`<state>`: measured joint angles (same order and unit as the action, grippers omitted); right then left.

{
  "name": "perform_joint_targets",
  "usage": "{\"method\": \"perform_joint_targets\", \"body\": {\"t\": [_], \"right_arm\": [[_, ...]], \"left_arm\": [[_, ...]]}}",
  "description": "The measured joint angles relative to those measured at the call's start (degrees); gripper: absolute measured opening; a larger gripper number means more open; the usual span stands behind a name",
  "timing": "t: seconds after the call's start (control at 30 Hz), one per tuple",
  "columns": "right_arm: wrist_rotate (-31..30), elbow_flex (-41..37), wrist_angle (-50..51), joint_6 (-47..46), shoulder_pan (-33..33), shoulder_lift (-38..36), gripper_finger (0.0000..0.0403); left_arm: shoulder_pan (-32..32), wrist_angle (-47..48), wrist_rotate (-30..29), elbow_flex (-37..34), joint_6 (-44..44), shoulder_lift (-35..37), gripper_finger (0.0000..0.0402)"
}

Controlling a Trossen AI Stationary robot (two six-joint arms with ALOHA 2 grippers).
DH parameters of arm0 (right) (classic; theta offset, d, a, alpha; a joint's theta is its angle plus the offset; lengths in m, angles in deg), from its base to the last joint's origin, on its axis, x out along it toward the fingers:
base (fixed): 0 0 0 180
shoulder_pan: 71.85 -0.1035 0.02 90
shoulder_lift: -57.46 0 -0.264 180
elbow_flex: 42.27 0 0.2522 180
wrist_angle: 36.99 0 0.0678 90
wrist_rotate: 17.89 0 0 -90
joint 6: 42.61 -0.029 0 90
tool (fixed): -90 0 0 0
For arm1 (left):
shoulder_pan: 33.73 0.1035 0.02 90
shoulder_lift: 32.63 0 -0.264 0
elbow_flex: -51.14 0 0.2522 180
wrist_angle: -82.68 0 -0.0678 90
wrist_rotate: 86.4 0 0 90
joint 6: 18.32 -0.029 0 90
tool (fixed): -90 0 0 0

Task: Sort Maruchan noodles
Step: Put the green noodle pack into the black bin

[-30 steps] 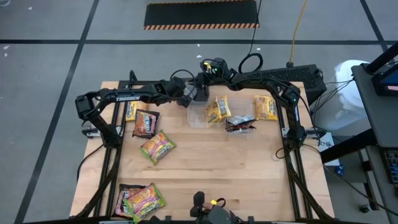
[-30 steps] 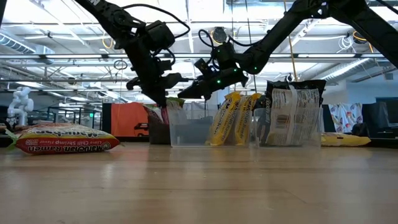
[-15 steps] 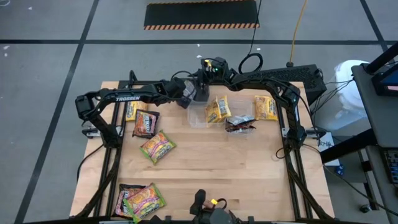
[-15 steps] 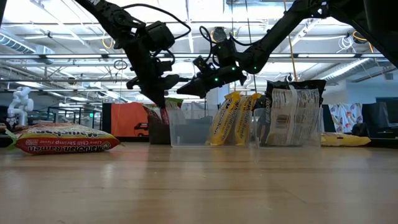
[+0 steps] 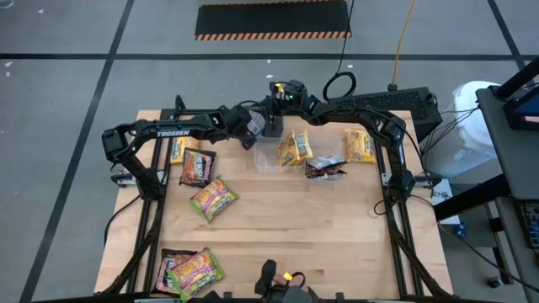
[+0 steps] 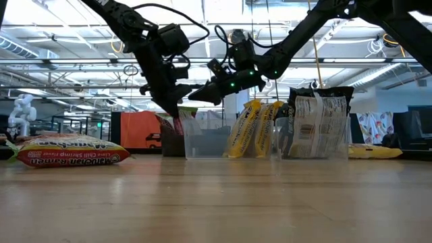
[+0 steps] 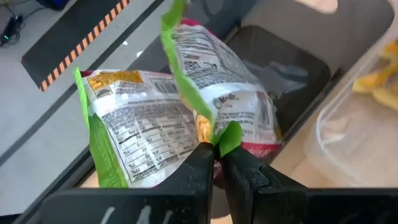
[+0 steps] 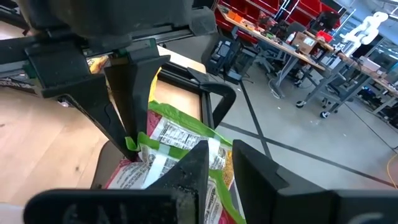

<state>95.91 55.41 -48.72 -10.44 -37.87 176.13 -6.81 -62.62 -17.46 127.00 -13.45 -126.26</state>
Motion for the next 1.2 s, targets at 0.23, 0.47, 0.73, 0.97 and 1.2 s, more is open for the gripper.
{"method": "perform_joint_targets", "body": {"t": [0.23, 0.47, 0.73, 0.97, 1.2], "right_arm": [[-0.23, -0.02, 0.95, -1.16, 0.00, -1.10, 0.0069], [-0.21, -0.02, 0.70, -1.46, 0.02, -1.25, 0.0069], [-0.17, -0.02, 0.87, -1.46, 0.02, -1.25, 0.0069], [-0.03, -0.02, 1.28, -1.49, -0.17, -1.33, 0.0069], [-0.01, -0.02, 13.65, -0.74, -1.89, -8.63, 0.0068]], "left_arm": [[-0.95, -0.04, -0.02, 0.00, -0.04, 0.00, 0.0037], [-2.26, 0.17, -1.13, -0.01, 0.36, 0.61, 0.0037], [-2.67, 0.37, -3.61, -0.02, 0.13, 6.70, 0.0037], [-3.34, 0.40, -3.63, -0.02, -1.84, 10.71, 0.0037], [-6.11, 1.63, -3.52, -0.02, -3.39, 15.67, 0.0037]]}}
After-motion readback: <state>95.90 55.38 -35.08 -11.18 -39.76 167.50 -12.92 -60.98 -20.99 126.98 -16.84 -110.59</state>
